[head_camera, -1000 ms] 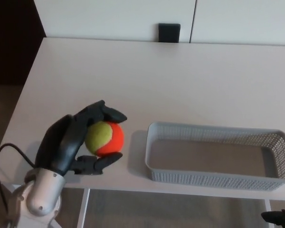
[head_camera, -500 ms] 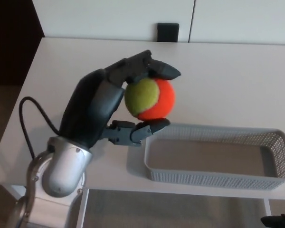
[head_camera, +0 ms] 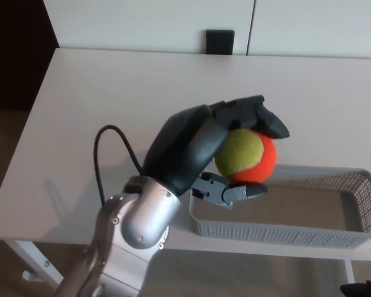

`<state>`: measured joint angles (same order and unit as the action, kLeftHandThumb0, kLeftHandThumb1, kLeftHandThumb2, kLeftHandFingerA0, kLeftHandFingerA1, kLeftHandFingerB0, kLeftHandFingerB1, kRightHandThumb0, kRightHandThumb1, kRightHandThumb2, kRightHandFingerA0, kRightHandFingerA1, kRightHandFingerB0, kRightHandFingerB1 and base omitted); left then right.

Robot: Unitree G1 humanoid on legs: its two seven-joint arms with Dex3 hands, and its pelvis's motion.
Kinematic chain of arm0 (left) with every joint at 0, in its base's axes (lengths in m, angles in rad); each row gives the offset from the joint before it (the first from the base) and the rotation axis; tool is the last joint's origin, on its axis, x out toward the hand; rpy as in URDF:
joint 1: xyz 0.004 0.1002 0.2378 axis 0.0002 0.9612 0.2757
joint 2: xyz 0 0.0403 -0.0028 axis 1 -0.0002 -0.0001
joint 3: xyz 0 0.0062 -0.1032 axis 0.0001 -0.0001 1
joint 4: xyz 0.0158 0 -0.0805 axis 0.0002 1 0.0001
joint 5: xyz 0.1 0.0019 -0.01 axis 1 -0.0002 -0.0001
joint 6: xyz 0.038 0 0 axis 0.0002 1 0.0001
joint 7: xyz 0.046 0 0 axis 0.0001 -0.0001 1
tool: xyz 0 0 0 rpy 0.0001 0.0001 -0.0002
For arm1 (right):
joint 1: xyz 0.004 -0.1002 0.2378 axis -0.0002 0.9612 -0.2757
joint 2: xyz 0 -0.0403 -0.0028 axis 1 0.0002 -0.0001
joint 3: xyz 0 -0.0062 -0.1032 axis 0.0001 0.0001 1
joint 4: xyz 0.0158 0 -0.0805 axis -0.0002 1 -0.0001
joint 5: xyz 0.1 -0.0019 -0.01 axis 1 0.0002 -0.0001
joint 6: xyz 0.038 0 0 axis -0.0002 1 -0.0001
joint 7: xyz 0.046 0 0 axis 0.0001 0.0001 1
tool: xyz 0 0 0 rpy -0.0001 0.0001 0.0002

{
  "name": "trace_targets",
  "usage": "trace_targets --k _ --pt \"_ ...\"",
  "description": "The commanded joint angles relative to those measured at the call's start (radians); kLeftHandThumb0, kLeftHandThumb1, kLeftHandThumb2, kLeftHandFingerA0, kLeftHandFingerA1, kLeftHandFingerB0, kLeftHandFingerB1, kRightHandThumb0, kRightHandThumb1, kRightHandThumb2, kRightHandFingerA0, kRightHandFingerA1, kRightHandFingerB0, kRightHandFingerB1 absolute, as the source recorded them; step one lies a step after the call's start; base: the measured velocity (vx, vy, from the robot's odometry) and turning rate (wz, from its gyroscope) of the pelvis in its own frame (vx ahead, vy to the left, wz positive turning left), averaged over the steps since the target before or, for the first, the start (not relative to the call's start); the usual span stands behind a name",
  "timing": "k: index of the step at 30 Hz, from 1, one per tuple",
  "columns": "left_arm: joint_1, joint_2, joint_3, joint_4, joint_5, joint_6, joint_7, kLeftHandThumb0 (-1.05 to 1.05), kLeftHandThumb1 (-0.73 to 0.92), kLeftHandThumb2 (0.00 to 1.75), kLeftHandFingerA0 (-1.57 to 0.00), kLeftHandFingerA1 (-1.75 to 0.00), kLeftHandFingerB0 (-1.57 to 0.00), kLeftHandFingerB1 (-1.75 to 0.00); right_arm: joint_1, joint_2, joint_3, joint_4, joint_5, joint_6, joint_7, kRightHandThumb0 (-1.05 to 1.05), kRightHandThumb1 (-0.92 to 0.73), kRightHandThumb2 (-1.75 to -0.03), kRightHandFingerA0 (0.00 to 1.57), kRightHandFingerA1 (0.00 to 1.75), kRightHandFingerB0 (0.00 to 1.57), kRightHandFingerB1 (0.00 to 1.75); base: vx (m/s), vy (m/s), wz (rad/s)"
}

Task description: The robot walk towards a table in front and uses its left hand to pickup a tennis ball on the left side and put it in a container on the right hand side

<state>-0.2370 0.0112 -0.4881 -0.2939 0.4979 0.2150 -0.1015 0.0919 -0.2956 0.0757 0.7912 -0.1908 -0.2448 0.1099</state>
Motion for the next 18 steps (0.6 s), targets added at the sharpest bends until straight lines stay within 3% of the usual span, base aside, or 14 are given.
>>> trace_targets --k 1,6,7,14,15,16,17,18 --pt "0.008 -0.007 -0.029 0.055 0.063 0.013 0.037 -0.14 0.61 0.90 -0.96 -1.71 -0.83 -1.10 0.030 -0.017 0.002 -0.022 -0.008 0.022 -0.005 0.05 -0.70 -0.60 0.45 0.58 0.35 0.46 0.00 0.000 0.00" --pt "0.025 0.004 -0.029 0.083 0.061 -0.018 0.048 -0.15 0.60 0.93 -0.96 -1.67 -0.83 -1.11 0.035 -0.023 0.005 -0.012 -0.012 -0.006 -0.005 0.07 -0.70 -0.60 0.44 0.58 0.35 0.47 0.00 0.000 0.00" --pt "0.027 0.006 -0.020 0.081 0.054 -0.016 0.042 -0.14 0.59 0.91 -0.98 -1.57 -0.84 -1.09 0.034 -0.024 0.006 -0.008 -0.011 -0.003 -0.003 0.06 -0.72 -0.60 0.44 0.58 0.35 0.46 0.00 0.000 0.00" --pt "0.022 0.008 0.002 0.085 0.035 -0.018 0.027 -0.14 0.60 0.90 -0.98 -1.58 -0.84 -1.09 0.025 -0.025 0.008 0.008 -0.009 -0.009 0.000 0.05 -0.71 -0.60 0.44 0.58 0.35 0.46 0.00 0.000 0.00" --pt "0.032 -0.008 0.012 0.076 0.033 -0.001 0.041 -0.56 0.63 0.61 -0.93 -0.66 -0.40 -0.35 0.028 -0.026 0.009 0.003 -0.010 -0.015 -0.002 0.06 -0.71 -0.60 0.45 0.58 0.36 0.47 0.00 0.000 0.00" --pt "0.036 -0.015 0.017 0.073 0.032 0.006 0.047 -0.56 0.63 0.61 -0.93 -0.66 -0.40 -0.35 0.030 -0.026 0.010 0.001 -0.011 -0.017 -0.003 0.06 -0.71 -0.60 0.45 0.58 0.36 0.47 0.00 0.000 0.00" --pt "0.035 -0.011 0.016 0.071 0.038 0.007 0.044 -0.77 0.55 0.87 -0.57 -0.60 -0.20 -0.42 0.027 -0.026 0.013 0.000 -0.014 -0.016 -0.003 0.06 -0.71 -0.60 0.44 0.58 0.35 0.46 0.00 0.000 0.00" --pt "0.036 0.001 0.010 0.072 0.056 -0.005 0.047 -0.89 0.52 0.70 -0.13 -0.35 -0.06 -0.19 0.026 -0.026 0.015 0.002 -0.014 -0.022 -0.003 0.07 -0.71 -0.60 0.44 0.59 0.36 0.48 0.00 0.000 0.00"
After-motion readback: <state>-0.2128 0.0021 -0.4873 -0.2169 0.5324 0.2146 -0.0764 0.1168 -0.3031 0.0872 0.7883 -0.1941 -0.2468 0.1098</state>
